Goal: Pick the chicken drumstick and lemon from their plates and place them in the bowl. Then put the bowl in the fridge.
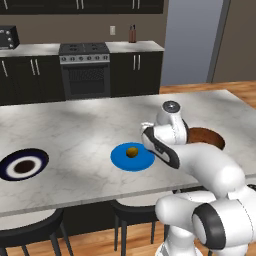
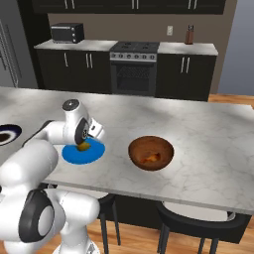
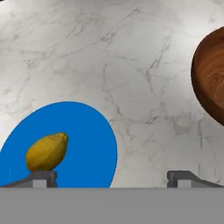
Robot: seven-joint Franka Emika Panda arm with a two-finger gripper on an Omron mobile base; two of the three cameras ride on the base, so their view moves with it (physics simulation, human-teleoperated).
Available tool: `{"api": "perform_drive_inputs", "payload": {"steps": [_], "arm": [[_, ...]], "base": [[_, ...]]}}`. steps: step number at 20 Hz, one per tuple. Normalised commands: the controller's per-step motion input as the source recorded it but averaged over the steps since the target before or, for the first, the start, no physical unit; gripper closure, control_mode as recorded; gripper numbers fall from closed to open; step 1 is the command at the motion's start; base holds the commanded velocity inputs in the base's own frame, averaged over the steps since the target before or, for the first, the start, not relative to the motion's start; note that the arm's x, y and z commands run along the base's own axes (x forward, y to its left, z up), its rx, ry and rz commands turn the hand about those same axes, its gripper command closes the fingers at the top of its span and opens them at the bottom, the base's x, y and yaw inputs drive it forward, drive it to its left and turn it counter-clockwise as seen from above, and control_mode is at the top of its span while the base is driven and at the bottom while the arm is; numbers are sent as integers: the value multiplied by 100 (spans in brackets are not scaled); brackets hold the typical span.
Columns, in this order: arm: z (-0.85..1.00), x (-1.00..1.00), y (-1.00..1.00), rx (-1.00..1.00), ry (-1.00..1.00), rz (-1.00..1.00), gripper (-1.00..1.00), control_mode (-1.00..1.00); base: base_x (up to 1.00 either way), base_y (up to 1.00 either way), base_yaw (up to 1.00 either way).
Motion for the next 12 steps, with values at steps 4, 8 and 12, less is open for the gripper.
{"api": "perform_drive_inputs", "payload": {"steps": [4, 8, 12], "arm": [[4, -11, 30, 18, 14, -8, -100, -100], [0, -7, 28, 20, 13, -11, -100, -100], [0, -2, 36, 5, 3, -13, -100, -100]], "base": [[0, 0, 0], [0, 0, 0], [0, 0, 0]]}}
